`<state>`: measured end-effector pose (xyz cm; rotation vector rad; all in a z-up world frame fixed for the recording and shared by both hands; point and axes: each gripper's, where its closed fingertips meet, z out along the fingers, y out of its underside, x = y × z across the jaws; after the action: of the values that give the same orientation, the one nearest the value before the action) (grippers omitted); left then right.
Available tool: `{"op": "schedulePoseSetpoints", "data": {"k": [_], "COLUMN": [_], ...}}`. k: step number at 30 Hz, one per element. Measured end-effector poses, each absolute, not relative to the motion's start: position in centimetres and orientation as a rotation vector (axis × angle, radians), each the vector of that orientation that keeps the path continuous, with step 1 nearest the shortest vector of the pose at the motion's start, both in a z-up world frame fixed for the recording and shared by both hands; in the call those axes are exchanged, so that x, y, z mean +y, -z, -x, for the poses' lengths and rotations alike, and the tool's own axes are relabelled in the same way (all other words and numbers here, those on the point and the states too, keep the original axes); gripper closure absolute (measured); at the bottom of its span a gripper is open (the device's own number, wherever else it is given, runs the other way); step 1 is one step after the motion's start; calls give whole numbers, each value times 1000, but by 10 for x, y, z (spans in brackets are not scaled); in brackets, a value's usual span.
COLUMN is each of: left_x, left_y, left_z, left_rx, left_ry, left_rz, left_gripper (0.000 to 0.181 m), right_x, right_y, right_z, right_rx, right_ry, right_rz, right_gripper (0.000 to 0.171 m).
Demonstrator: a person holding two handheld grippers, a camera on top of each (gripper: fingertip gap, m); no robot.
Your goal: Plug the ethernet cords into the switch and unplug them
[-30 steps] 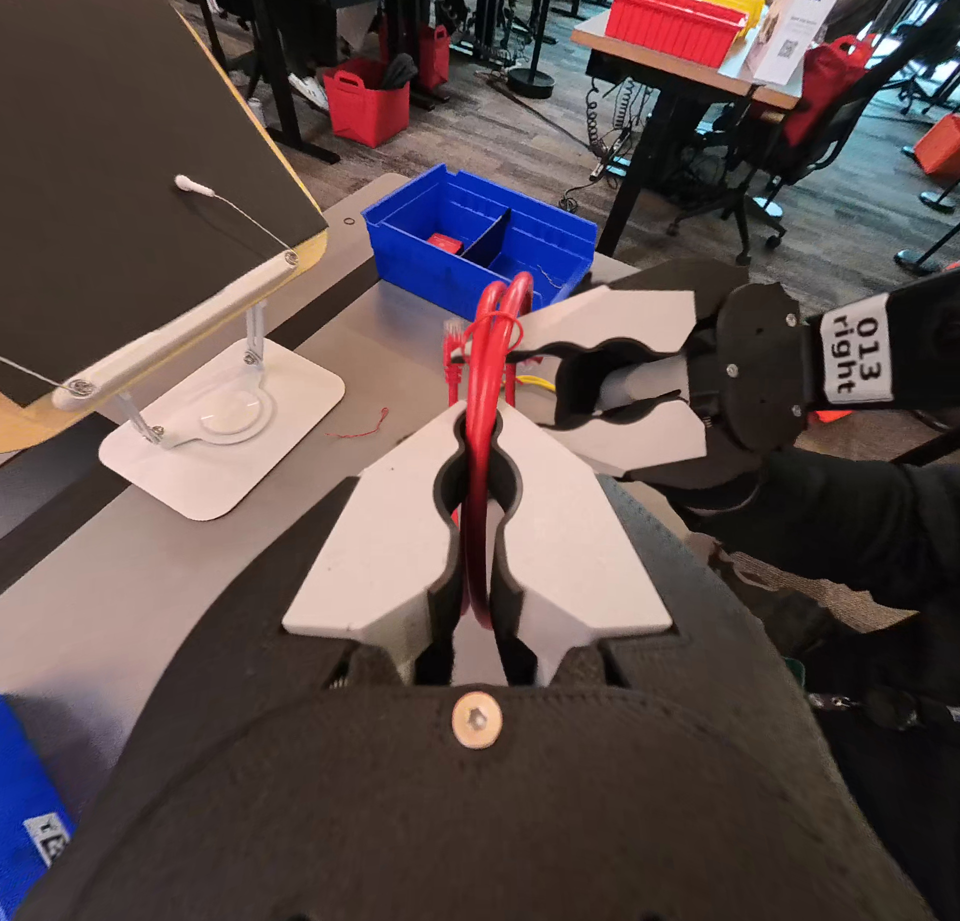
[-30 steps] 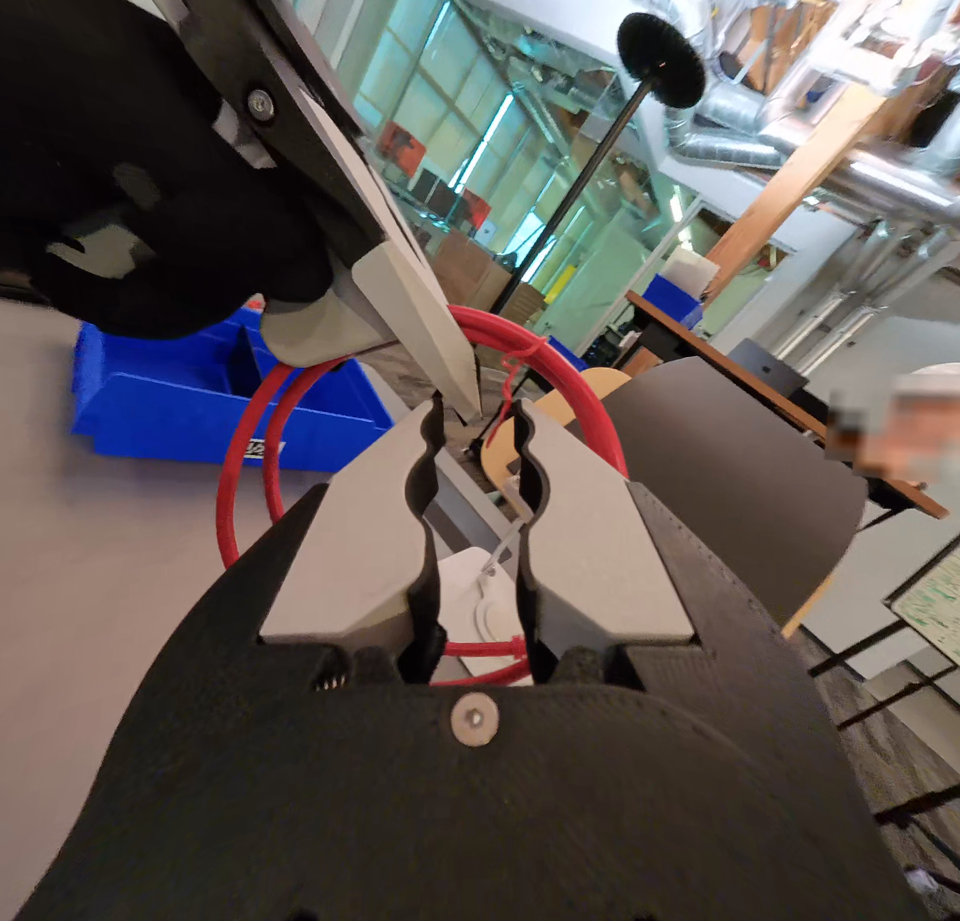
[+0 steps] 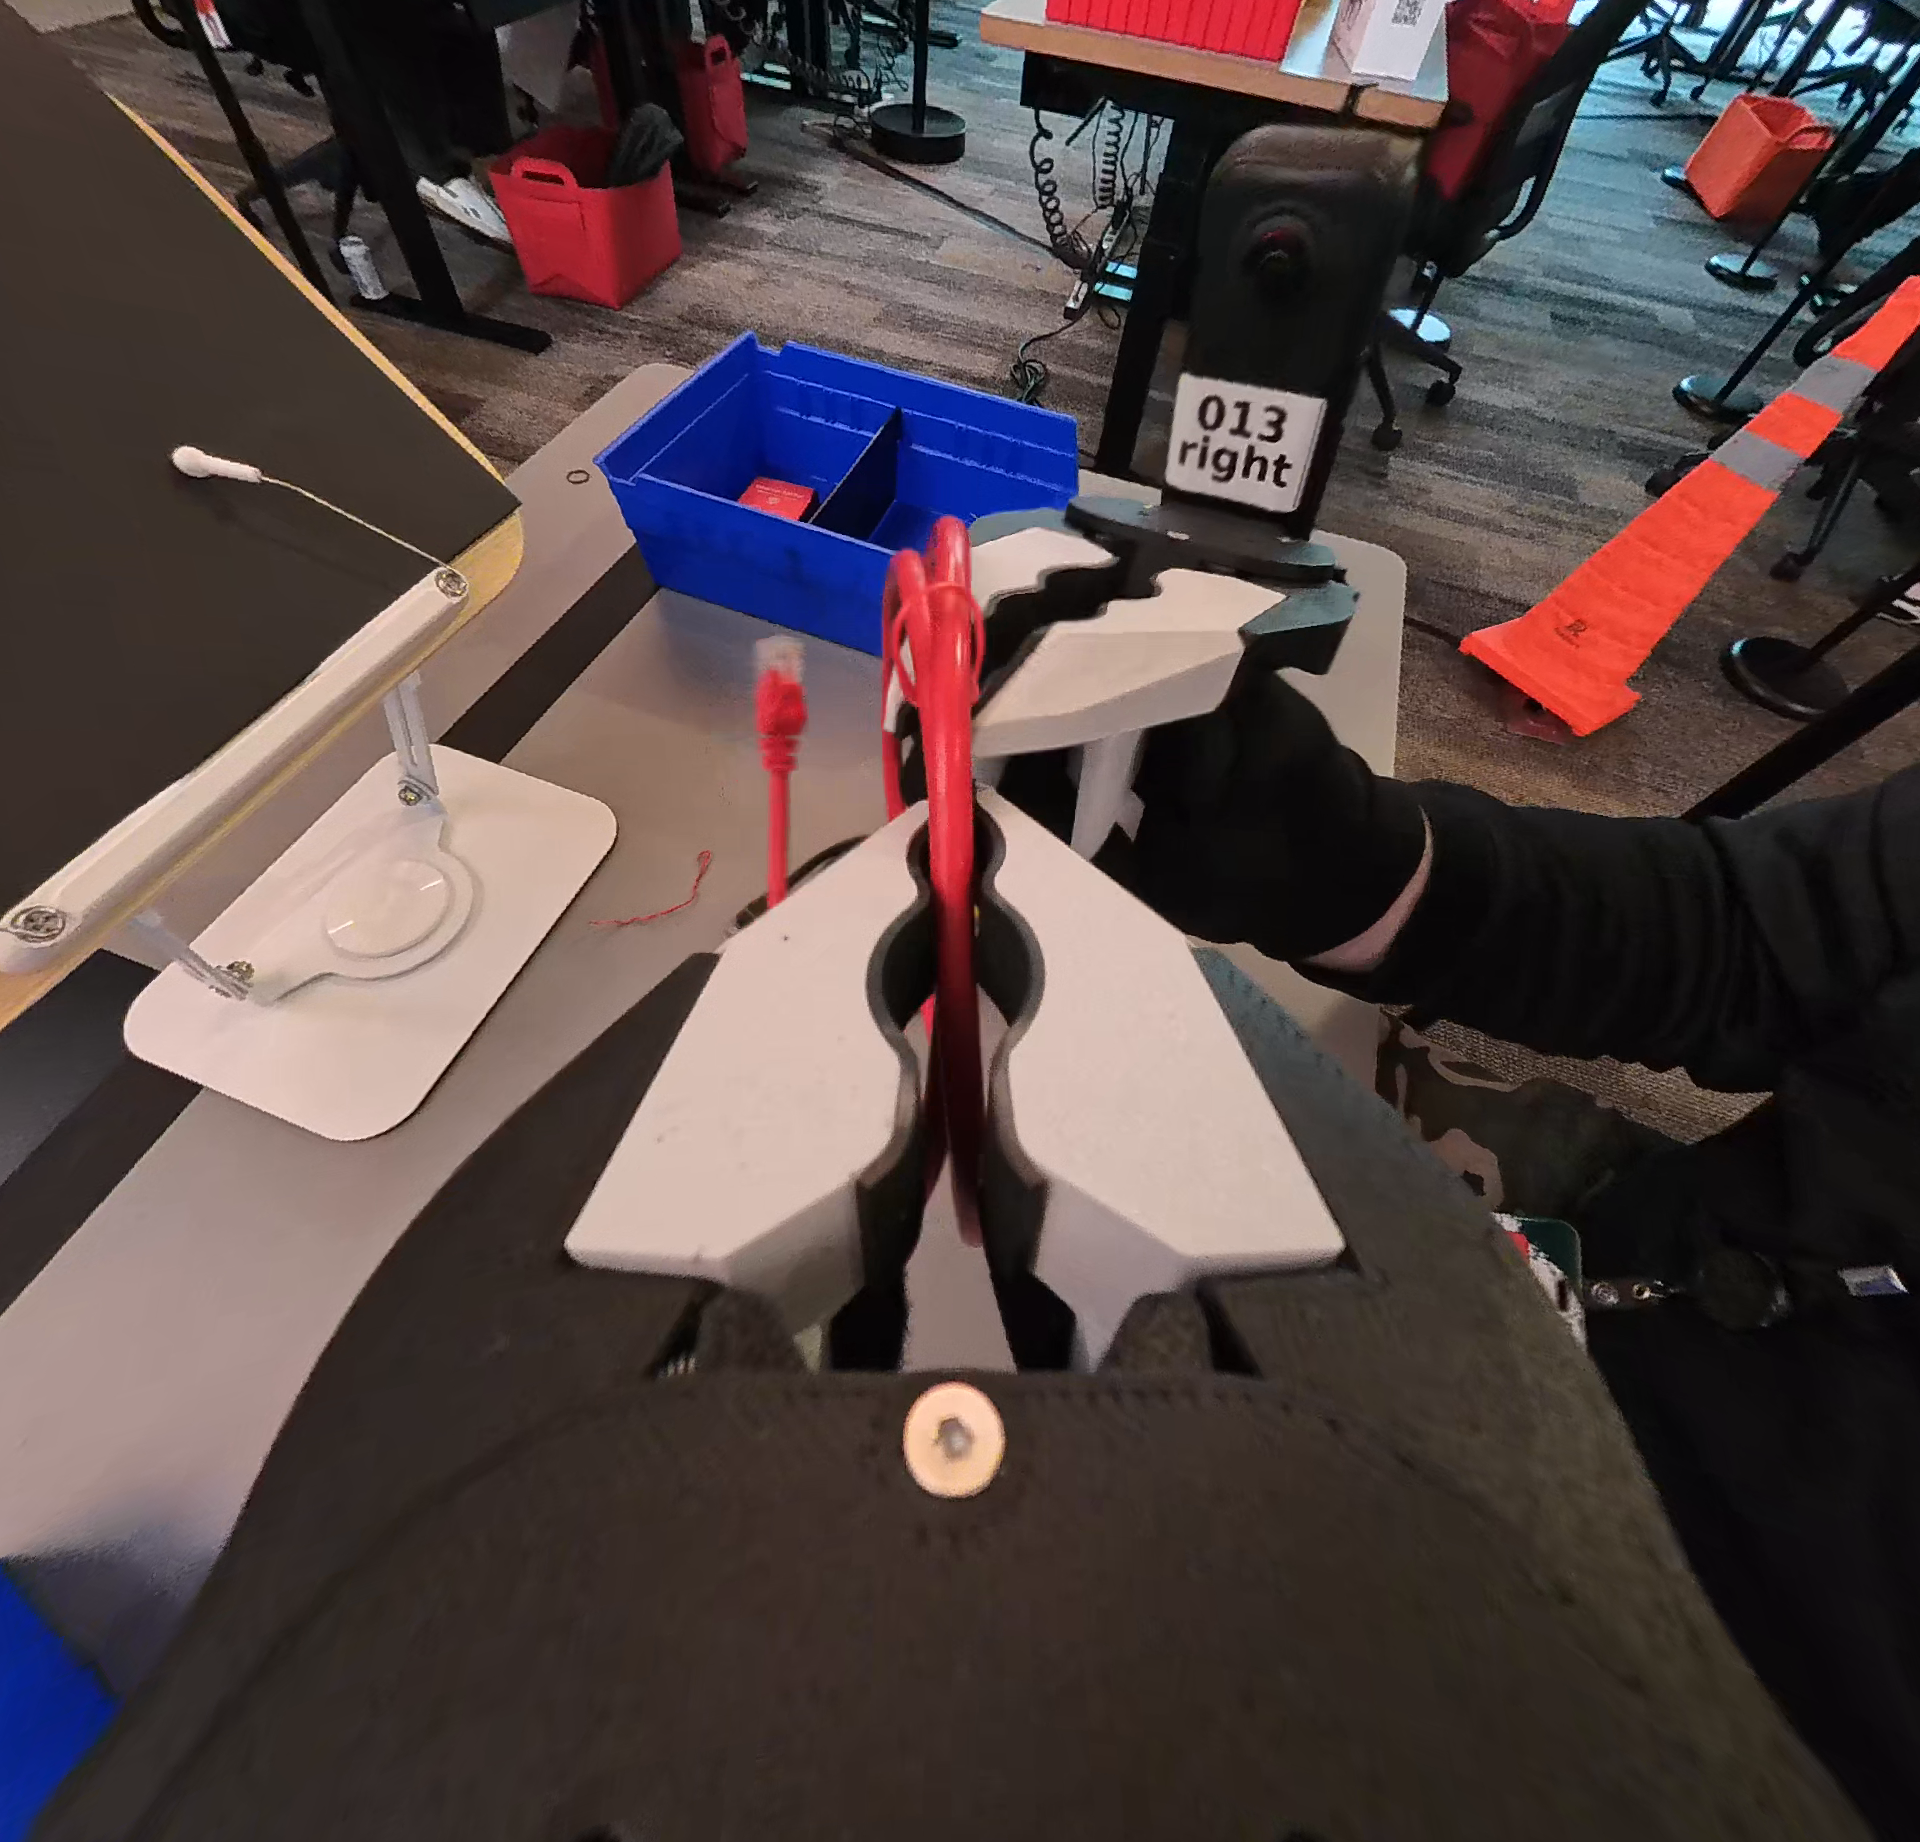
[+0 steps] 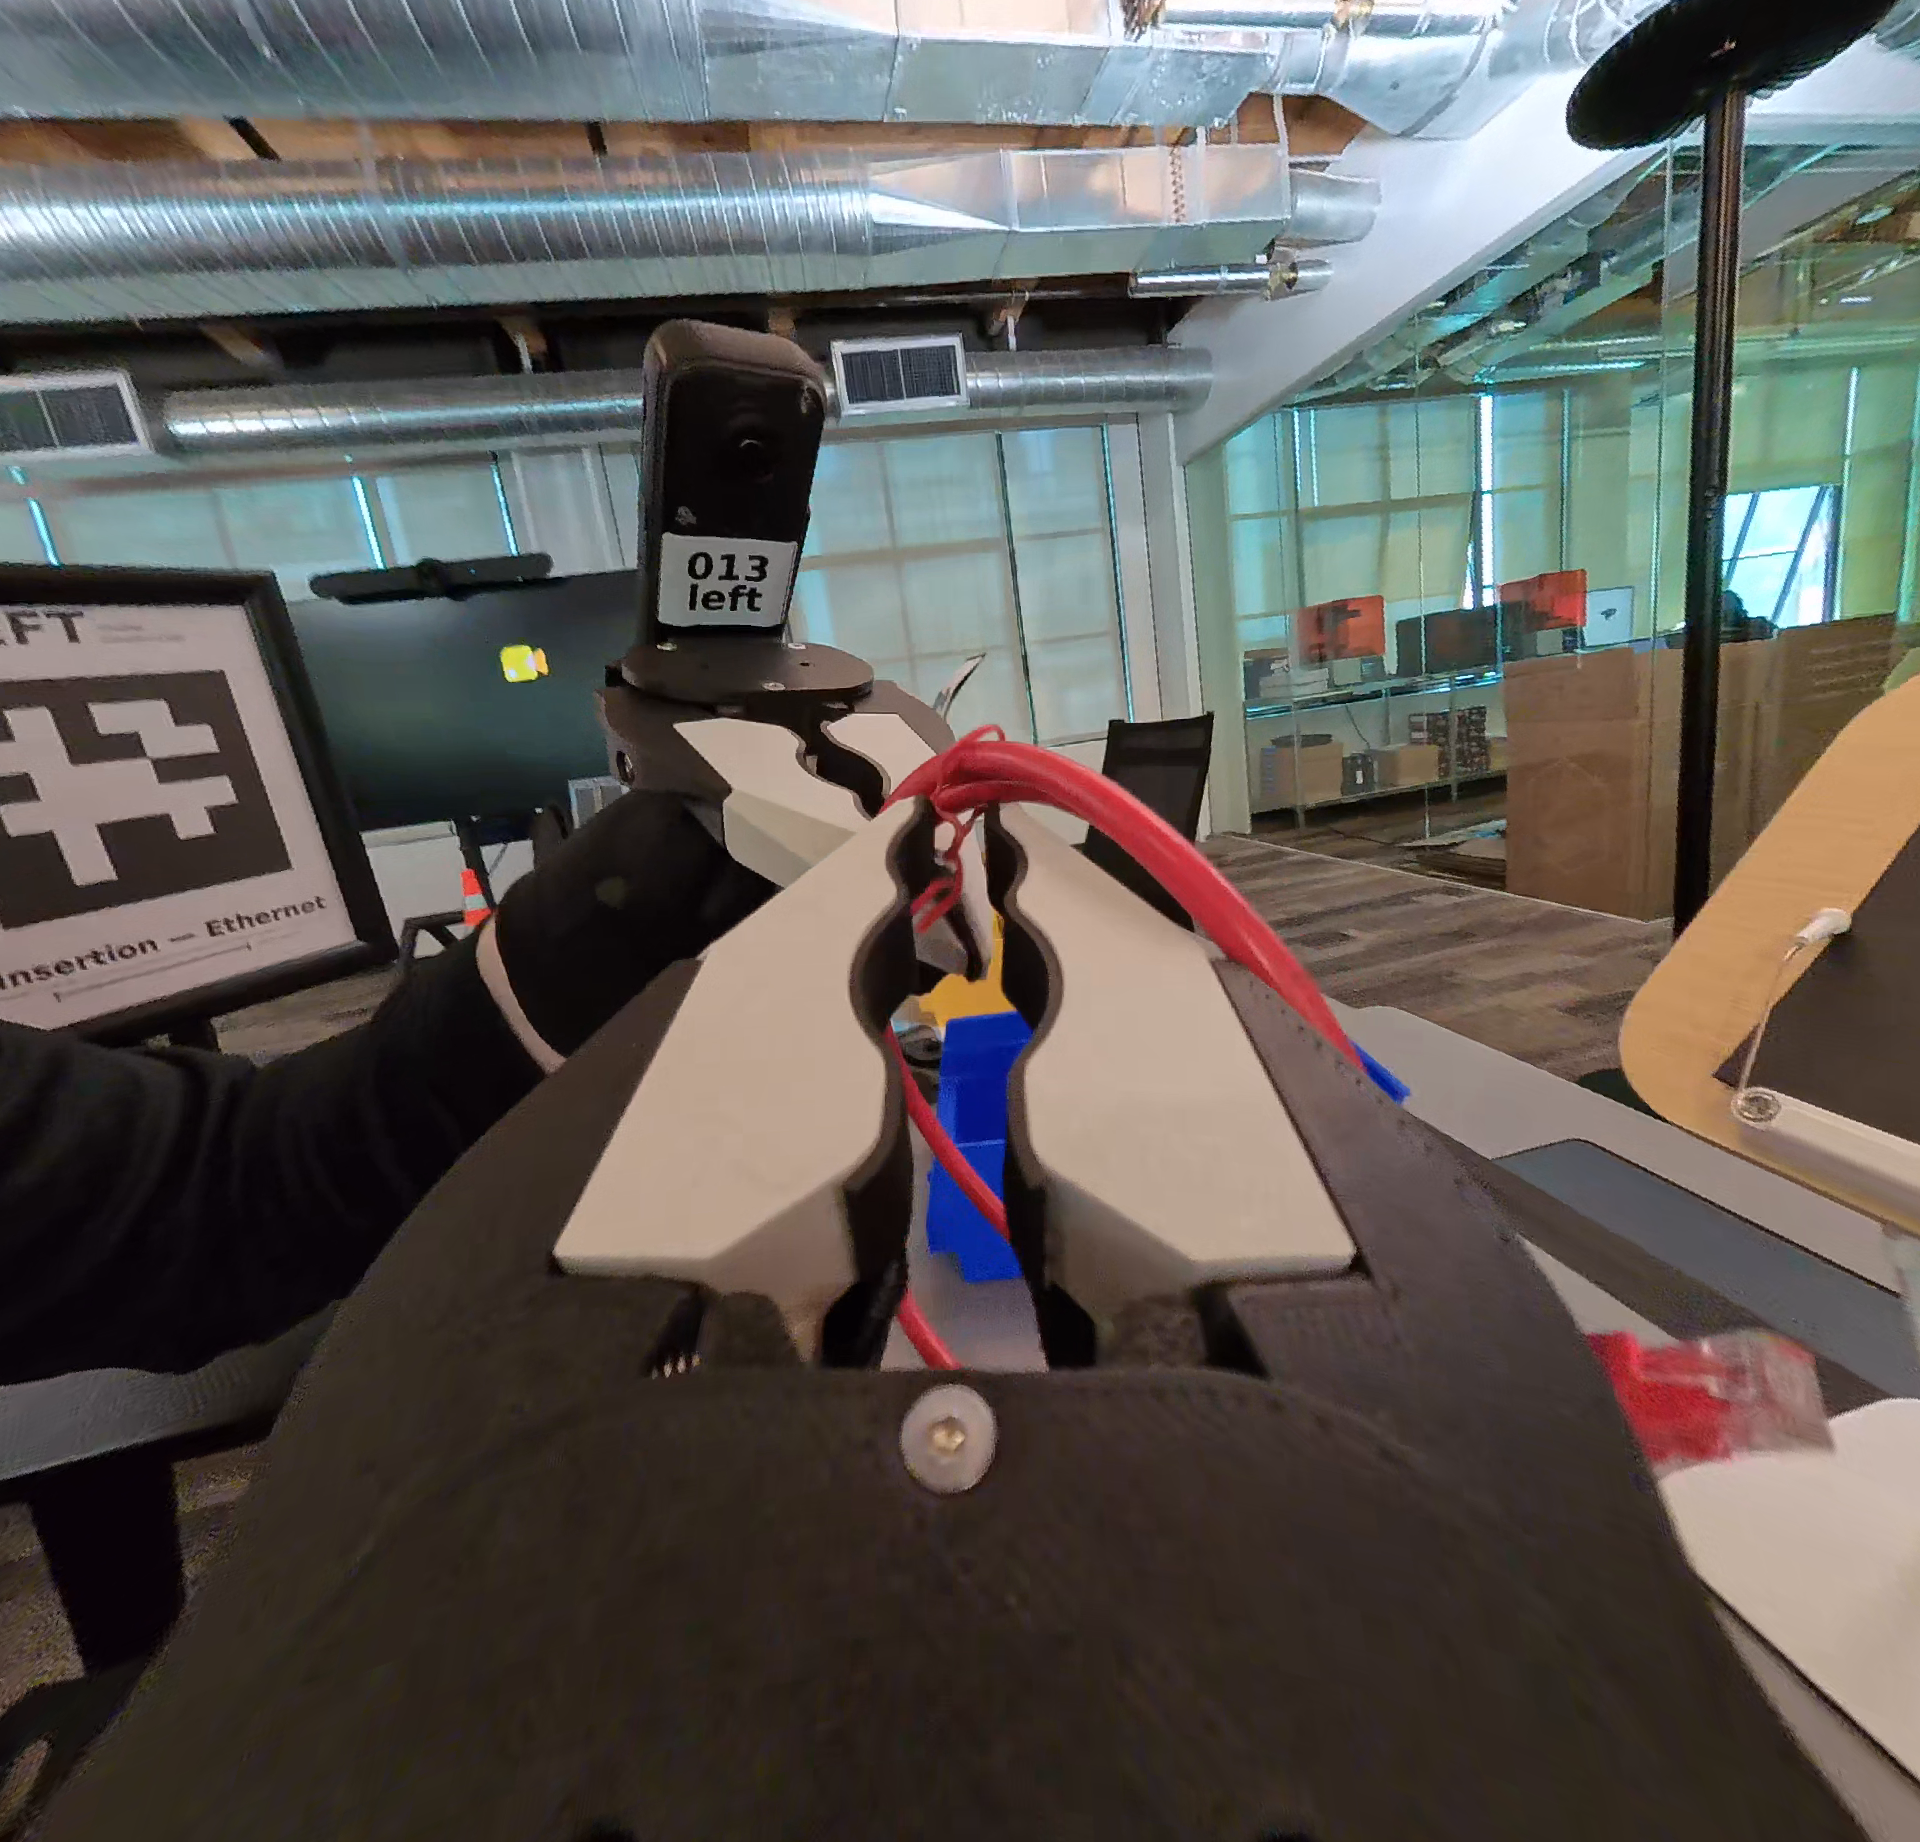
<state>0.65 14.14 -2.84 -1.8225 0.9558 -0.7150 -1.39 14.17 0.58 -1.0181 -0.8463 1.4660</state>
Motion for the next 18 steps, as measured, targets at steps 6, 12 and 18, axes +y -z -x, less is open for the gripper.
{"op": "schedulePoseSetpoints", "data": {"k": [6, 12, 18], "left_x": [140, 141, 146], "left_y": [26, 21, 18], "left_z": [-8, -6, -3], "left_rx": [959, 950, 930], "left_ry": [730, 704, 608], "left_rz": [1810, 1788, 1762], "left_gripper": [181, 181, 181], "right_x": [140, 140, 140], "right_y": [-8, -10, -9], "right_z": [12, 8, 5], "right_rx": [-834, -833, -862], "right_ry": [-1520, -1525, -1516], "right_rz": [1001, 1005, 1028], "right_gripper": [166, 170, 171]}}
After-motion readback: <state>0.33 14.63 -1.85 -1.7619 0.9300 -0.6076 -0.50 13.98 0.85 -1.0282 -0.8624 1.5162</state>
